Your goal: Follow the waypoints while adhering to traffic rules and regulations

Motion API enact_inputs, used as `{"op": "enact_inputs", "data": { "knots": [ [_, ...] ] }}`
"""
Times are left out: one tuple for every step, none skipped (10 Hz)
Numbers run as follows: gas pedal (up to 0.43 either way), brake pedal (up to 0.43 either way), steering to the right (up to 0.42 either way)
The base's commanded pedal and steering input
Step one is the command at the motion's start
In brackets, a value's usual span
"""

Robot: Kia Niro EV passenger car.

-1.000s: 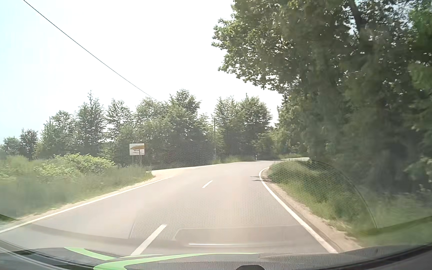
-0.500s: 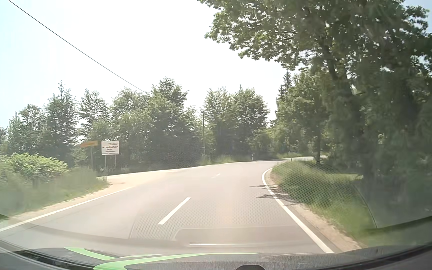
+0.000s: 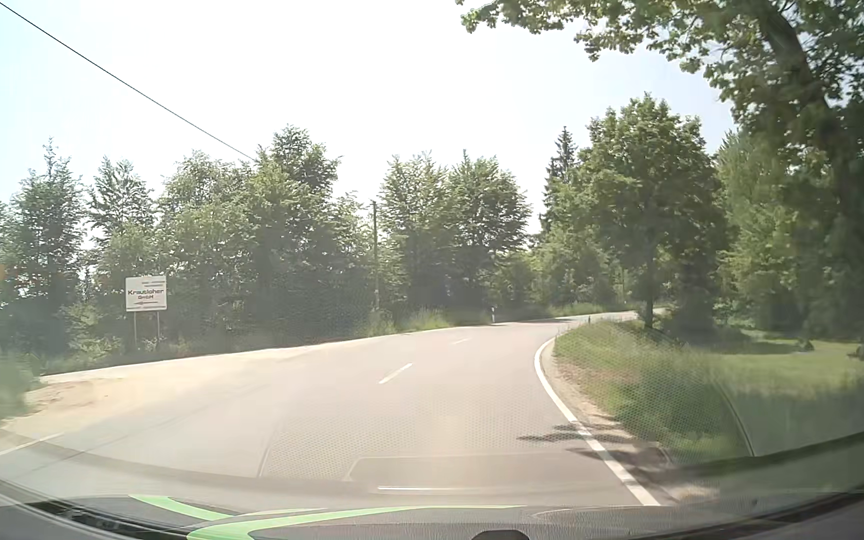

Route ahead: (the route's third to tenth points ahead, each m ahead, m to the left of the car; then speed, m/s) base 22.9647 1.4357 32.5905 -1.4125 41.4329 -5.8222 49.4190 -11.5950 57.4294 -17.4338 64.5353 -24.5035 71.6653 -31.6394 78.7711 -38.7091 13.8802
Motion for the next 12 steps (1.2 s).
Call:
{"op": "enact_inputs", "data": {
  "knots": [
    [0.0,0.165,0.025],
    [0.0,0.159,0.026],
    [0.0,0.03,0.028],
    [0.0,0.0,0.03],
    [0.0,0.0,0.034],
    [0.0,0.0,0.037],
    [0.0,0.0,0.038],
    [0.02,0.0,0.039],
    [0.039,0.0,0.041],
    [0.039,0.0,0.044],
    [0.039,0.0,0.048],
    [0.039,0.0,0.053]
  ]
}}
